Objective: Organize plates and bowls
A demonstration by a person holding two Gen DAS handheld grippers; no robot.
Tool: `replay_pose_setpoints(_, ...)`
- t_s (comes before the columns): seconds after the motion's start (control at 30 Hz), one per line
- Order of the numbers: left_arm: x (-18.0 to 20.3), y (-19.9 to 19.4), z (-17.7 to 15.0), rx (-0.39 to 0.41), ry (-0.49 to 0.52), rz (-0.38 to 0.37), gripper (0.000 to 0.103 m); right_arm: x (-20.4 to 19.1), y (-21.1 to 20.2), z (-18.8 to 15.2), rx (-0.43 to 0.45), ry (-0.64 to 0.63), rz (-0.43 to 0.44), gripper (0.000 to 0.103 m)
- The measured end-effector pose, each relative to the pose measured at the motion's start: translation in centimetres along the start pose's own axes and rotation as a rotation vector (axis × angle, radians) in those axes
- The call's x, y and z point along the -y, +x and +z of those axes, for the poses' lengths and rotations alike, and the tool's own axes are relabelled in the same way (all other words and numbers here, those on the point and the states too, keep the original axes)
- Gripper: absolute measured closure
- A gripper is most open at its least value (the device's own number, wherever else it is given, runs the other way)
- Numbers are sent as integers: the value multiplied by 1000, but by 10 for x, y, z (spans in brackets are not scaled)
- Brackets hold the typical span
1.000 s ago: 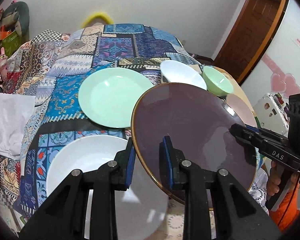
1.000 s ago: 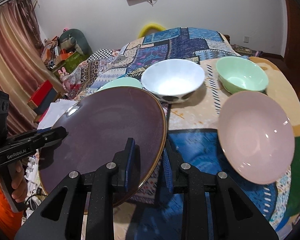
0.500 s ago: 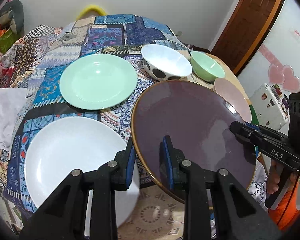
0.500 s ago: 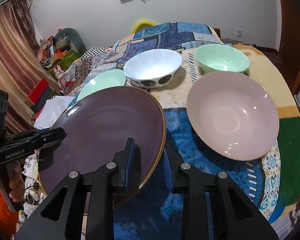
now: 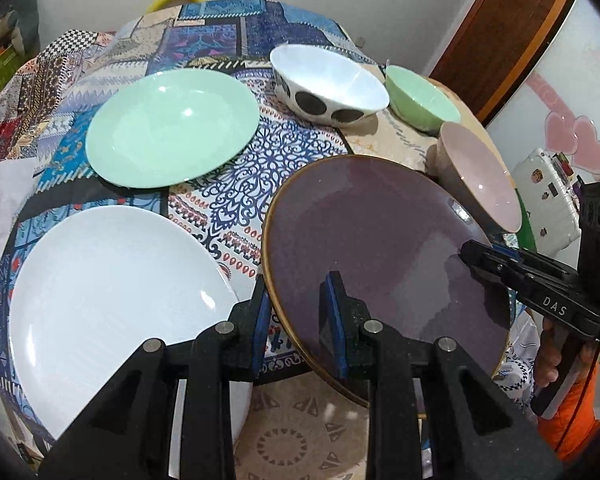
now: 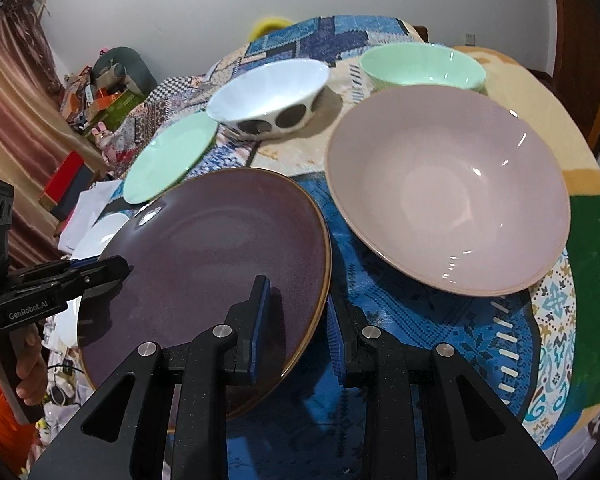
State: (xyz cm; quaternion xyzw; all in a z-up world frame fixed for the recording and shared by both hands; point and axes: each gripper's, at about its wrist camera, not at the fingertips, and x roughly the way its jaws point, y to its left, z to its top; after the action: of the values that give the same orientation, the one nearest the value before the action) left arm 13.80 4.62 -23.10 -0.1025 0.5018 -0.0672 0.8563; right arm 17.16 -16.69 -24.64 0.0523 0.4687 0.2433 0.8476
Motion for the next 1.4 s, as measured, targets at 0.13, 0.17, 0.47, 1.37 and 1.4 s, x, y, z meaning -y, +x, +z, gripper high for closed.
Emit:
replay_pose_setpoints(0.13, -2, 10, 0, -21, -6, 5, 76, 4, 6, -2, -17, 2, -2, 79)
replay_pose_setpoints(0.17, -3, 13, -1, -25, -8, 8, 76, 4, 6, -3, -17, -1, -3, 79)
replay_pose_setpoints(0.47, -2, 23, -4, -47, 6, 29, 76, 8, 5, -4, -23, -2, -16, 80)
replay_pose_setpoints(1.37, -11, -73, -15, 161, -5, 133, 17, -46, -49, 9, 94, -63, -17, 41)
replay_pose_setpoints(1.4, -17, -80, -17, 176, -13, 145, 15, -52, -49, 11, 97, -75, -11, 41)
